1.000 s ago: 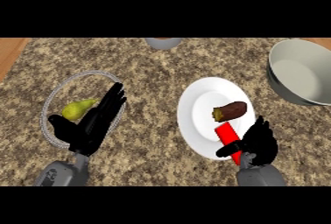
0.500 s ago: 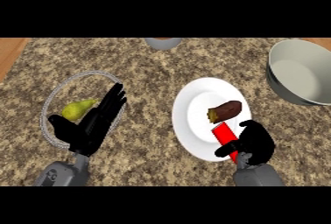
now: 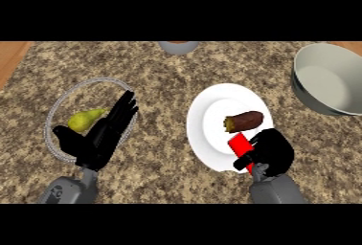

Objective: Pick the can from the plate and place it in the bowl

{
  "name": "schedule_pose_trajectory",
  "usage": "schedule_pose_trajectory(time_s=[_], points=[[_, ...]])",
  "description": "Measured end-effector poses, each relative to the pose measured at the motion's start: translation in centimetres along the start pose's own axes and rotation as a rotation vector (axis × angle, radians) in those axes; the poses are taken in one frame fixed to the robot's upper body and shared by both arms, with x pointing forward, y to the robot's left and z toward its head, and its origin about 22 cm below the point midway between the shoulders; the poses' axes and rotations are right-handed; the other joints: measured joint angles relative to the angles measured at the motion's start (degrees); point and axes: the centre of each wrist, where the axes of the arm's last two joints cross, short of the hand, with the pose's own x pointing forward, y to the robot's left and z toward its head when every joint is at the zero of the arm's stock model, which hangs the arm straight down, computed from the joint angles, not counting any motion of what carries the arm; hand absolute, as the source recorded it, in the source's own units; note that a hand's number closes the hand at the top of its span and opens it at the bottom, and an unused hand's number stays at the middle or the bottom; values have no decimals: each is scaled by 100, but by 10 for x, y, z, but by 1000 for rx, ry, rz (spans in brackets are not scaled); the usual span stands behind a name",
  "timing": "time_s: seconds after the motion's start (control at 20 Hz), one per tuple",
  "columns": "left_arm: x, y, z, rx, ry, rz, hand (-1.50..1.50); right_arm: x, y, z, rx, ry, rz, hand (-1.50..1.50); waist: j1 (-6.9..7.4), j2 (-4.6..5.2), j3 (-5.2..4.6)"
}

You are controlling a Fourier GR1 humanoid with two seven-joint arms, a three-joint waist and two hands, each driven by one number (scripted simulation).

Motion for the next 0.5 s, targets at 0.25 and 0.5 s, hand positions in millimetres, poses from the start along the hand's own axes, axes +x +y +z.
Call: schedule_pose_trajectory(time_s=[0.25,0.5], points=[[-1,-2,2,-1,2,-1,0,7,1,6,-38,-40,37,150,-7,-2,4],[1,-1,1,-6,3,0,0,-6,3,14,12,-449,243,150,32,-3,17]])
